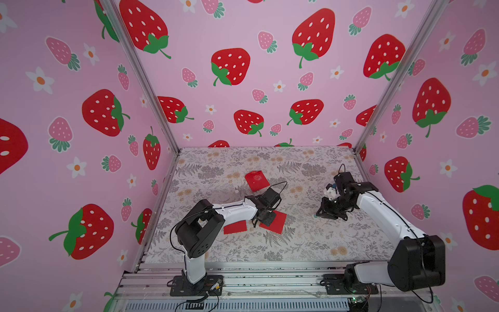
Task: Seal the envelope with a glue stick
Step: Seal the envelope at the center of the board.
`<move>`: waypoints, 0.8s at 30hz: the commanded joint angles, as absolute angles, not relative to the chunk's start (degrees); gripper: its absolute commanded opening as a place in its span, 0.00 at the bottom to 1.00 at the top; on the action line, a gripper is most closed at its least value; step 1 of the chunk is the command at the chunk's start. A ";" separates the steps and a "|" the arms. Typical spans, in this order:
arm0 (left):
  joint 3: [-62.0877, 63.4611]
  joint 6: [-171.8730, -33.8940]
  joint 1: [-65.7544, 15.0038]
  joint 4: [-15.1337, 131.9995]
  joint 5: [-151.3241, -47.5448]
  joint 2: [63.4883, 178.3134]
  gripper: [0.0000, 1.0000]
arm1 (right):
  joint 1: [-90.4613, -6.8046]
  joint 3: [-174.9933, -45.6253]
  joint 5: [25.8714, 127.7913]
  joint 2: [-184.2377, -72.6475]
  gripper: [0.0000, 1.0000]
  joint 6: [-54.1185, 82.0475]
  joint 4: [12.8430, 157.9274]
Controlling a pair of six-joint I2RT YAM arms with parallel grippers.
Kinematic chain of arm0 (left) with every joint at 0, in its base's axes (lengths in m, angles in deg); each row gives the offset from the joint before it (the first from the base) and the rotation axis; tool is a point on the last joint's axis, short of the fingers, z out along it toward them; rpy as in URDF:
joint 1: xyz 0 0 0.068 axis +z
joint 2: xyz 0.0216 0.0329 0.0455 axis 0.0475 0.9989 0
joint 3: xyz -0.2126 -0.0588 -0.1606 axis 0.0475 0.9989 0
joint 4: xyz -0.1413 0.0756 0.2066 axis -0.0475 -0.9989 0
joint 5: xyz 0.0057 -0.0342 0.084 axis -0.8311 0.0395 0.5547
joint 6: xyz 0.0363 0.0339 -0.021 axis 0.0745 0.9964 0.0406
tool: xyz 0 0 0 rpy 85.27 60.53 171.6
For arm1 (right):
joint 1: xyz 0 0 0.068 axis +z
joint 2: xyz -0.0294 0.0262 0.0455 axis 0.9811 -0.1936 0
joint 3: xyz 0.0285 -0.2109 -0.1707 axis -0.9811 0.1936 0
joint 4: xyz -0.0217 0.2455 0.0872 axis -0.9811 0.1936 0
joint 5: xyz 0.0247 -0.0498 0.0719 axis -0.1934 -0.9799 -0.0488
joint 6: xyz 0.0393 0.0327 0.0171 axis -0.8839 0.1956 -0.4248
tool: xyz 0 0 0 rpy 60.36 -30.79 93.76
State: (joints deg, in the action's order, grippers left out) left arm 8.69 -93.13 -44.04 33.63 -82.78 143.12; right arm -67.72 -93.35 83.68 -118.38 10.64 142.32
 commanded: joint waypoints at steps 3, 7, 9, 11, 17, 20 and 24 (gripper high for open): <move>5.67 -94.35 -45.23 32.85 -84.50 145.44 0.07 | -67.00 -93.58 84.06 -119.06 0.00 11.22 143.82; 5.59 -95.28 -45.18 33.33 -87.17 146.60 0.12 | -66.81 -93.41 84.33 -119.15 0.00 11.22 143.75; 5.72 -95.56 -45.09 33.46 -88.61 147.28 0.14 | -66.72 -93.30 84.58 -119.18 0.00 11.22 143.51; 5.91 -96.01 -44.95 33.51 -90.00 147.85 0.16 | -66.71 -93.32 84.88 -119.28 0.00 11.31 143.61; 8.82 -98.99 -42.12 36.12 -97.94 147.84 0.27 | -66.54 -93.28 85.24 -119.51 0.00 11.31 143.55; 10.50 -100.38 -40.35 37.99 -102.38 147.43 0.31 | -66.55 -93.32 85.33 -119.57 0.00 11.31 143.55; 11.55 -101.35 -38.19 38.75 -105.66 147.44 0.31 | -66.53 -93.41 85.15 -119.90 0.00 11.31 143.62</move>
